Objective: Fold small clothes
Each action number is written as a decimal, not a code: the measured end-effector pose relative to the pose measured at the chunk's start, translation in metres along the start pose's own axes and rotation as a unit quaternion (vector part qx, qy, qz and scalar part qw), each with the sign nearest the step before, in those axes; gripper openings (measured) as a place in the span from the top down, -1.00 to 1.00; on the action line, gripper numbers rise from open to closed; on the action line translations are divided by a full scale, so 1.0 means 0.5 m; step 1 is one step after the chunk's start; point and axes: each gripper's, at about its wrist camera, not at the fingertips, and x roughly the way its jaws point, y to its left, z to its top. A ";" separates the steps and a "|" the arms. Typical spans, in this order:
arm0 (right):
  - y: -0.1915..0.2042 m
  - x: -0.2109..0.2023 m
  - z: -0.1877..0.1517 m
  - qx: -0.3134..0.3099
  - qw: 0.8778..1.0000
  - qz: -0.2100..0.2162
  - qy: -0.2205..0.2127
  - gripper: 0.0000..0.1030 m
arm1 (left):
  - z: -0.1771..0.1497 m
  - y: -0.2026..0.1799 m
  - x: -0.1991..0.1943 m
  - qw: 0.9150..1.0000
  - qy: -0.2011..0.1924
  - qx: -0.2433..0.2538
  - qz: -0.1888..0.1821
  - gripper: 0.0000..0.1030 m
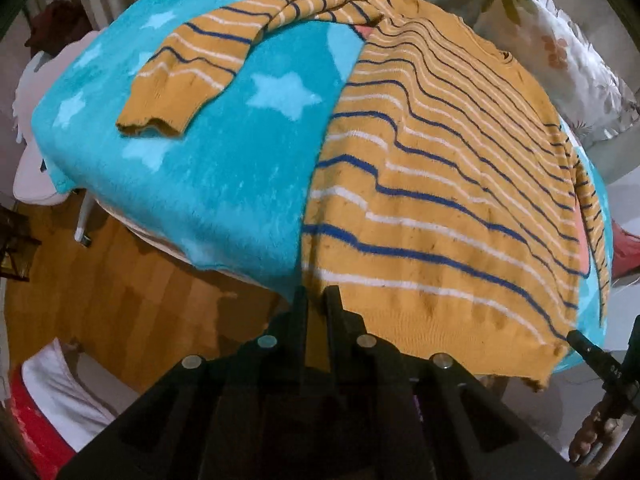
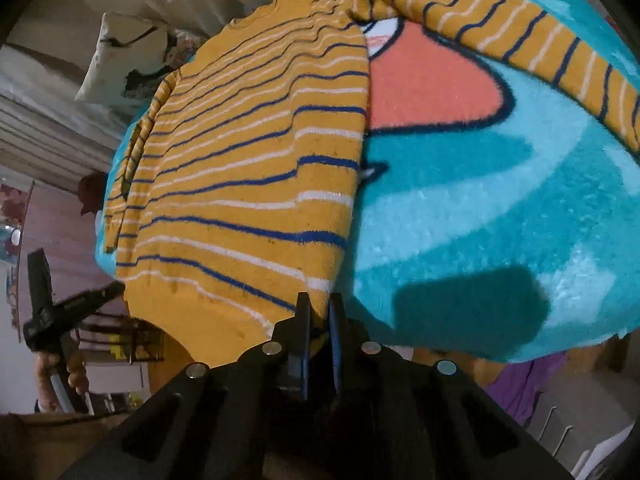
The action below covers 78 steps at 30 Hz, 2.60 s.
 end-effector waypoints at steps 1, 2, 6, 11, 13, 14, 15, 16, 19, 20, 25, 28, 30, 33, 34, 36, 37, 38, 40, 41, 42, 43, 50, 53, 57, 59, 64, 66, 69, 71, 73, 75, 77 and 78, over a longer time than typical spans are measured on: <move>-0.011 -0.009 0.004 0.013 1.000 0.005 -0.013 0.80 | 0.001 0.001 -0.003 1.000 -0.004 0.000 -0.003 0.82; -0.028 -0.026 0.009 0.030 0.999 0.006 -0.033 0.79 | 0.000 0.001 -0.012 1.000 -0.012 0.001 -0.006 0.80; -0.116 -0.091 0.034 0.107 0.987 -0.025 -0.114 0.31 | 0.018 -0.004 -0.045 0.999 -0.050 -0.007 -0.015 0.17; -0.284 -0.146 0.035 0.260 0.945 -0.025 -0.197 0.21 | 0.040 -0.028 -0.070 0.997 -0.069 -0.013 -0.045 0.00; -0.331 -0.151 0.034 0.304 0.929 -0.011 -0.212 0.21 | 0.044 -0.043 -0.082 0.996 -0.076 -0.006 -0.054 -0.09; -0.344 -0.148 0.037 0.320 0.922 0.002 -0.220 0.21 | 0.046 -0.055 -0.084 0.995 -0.078 -0.004 -0.055 -0.09; -0.355 -0.146 0.040 0.334 0.915 0.010 -0.227 0.21 | 0.050 -0.064 -0.085 0.995 -0.080 0.000 -0.057 -0.10; -0.364 -0.148 0.045 0.344 0.909 0.013 -0.235 0.21 | 0.053 -0.070 -0.088 0.995 -0.080 0.004 -0.057 -0.10; -0.380 -0.142 0.076 0.368 0.894 0.003 -0.256 0.21 | 0.062 -0.087 -0.089 0.995 -0.083 0.013 -0.055 -0.10; -0.392 -0.139 0.088 0.382 0.886 0.003 -0.262 0.21 | 0.065 -0.091 -0.090 0.995 -0.083 0.014 -0.056 -0.10; -0.452 -0.157 0.126 0.415 0.866 0.001 -0.281 0.88 | 0.081 -0.090 -0.099 0.994 -0.096 0.013 -0.056 -0.10; -0.445 -0.184 0.158 0.391 0.875 -0.033 -0.284 0.88 | 0.097 -0.071 -0.100 0.993 -0.102 0.002 -0.053 -0.10; -0.406 -0.213 0.188 0.347 0.890 -0.063 -0.291 0.88 | 0.107 -0.053 -0.099 0.993 -0.102 -0.009 -0.054 -0.10; -0.309 -0.240 0.245 0.264 0.912 -0.093 -0.298 0.89 | 0.130 -0.026 -0.093 0.993 -0.101 -0.019 -0.057 -0.10; -0.268 -0.242 0.268 0.237 0.919 -0.097 -0.300 0.89 | 0.140 -0.013 -0.091 0.993 -0.101 -0.020 -0.060 -0.10; -0.173 -0.232 0.314 0.181 0.932 -0.095 -0.300 0.89 | 0.156 0.008 -0.090 0.993 -0.100 -0.022 -0.063 -0.10; -0.127 -0.221 0.334 0.156 0.937 -0.091 -0.298 0.89 | 0.162 0.019 -0.091 0.992 -0.101 -0.023 -0.065 -0.10; -0.078 -0.206 0.353 0.132 0.943 -0.085 -0.294 0.89 | 0.169 0.033 -0.093 0.992 -0.104 -0.024 -0.066 -0.10; 0.029 -0.156 0.397 0.084 0.955 -0.062 -0.276 0.89 | 0.185 0.065 -0.098 0.992 -0.111 -0.024 -0.062 -0.10; 0.068 -0.133 0.412 0.069 0.959 -0.055 -0.269 0.89 | 0.191 0.077 -0.099 0.992 -0.112 -0.026 -0.061 -0.10; 0.118 -0.101 0.430 0.050 0.964 -0.049 -0.258 0.89 | 0.198 0.092 -0.100 0.991 -0.112 -0.028 -0.062 -0.11; 0.159 -0.072 0.439 0.033 0.967 -0.043 -0.248 0.89 | 0.206 0.114 -0.100 0.991 -0.112 -0.031 -0.067 -0.11; 0.417 0.185 0.469 -0.090 0.983 -0.051 -0.152 0.89 | 0.239 0.220 -0.093 0.991 -0.113 -0.036 -0.059 -0.19; 0.485 0.288 0.465 -0.115 0.985 -0.064 -0.108 0.89 | 0.248 0.253 -0.084 0.992 -0.108 -0.033 -0.056 -0.21; 0.534 0.375 0.465 -0.134 0.984 -0.089 -0.076 0.89 | 0.262 0.284 -0.069 0.993 -0.100 -0.035 -0.059 -0.21; 0.555 0.406 0.466 -0.151 0.981 -0.108 -0.064 0.88 | 0.272 0.294 -0.062 0.993 -0.096 -0.038 -0.063 -0.21; 0.592 0.437 0.463 -0.187 0.968 -0.157 -0.061 0.70 | 0.295 0.299 -0.046 0.993 -0.088 -0.036 -0.075 -0.21; 0.626 0.449 0.450 -0.238 0.948 -0.199 -0.068 0.27 | 0.302 0.301 -0.043 0.992 -0.087 -0.037 -0.079 -0.21; 0.689 0.478 0.413 -0.341 0.899 -0.260 -0.086 -0.21 | 0.309 0.323 -0.045 0.991 -0.093 -0.048 -0.083 -0.21; 0.727 0.506 0.381 -0.414 0.852 -0.304 -0.099 -0.22 | 0.315 0.343 -0.046 0.990 -0.096 -0.060 -0.084 -0.21; 0.750 0.534 0.350 -0.471 0.813 -0.327 -0.099 -0.22 | 0.320 0.364 -0.047 0.989 -0.097 -0.071 -0.080 -0.21; 0.763 0.559 0.325 -0.515 0.785 -0.332 -0.092 -0.27 | 0.323 0.379 -0.049 0.989 -0.098 -0.079 -0.078 -0.21; 0.766 0.590 0.296 -0.560 0.742 -0.357 -0.087 -0.35 | 0.325 0.388 -0.051 0.988 -0.100 -0.084 -0.076 -0.21; 0.767 0.602 0.282 -0.582 0.717 -0.371 -0.099 -0.39 | 0.325 0.391 -0.052 0.988 -0.101 -0.085 -0.075 -0.21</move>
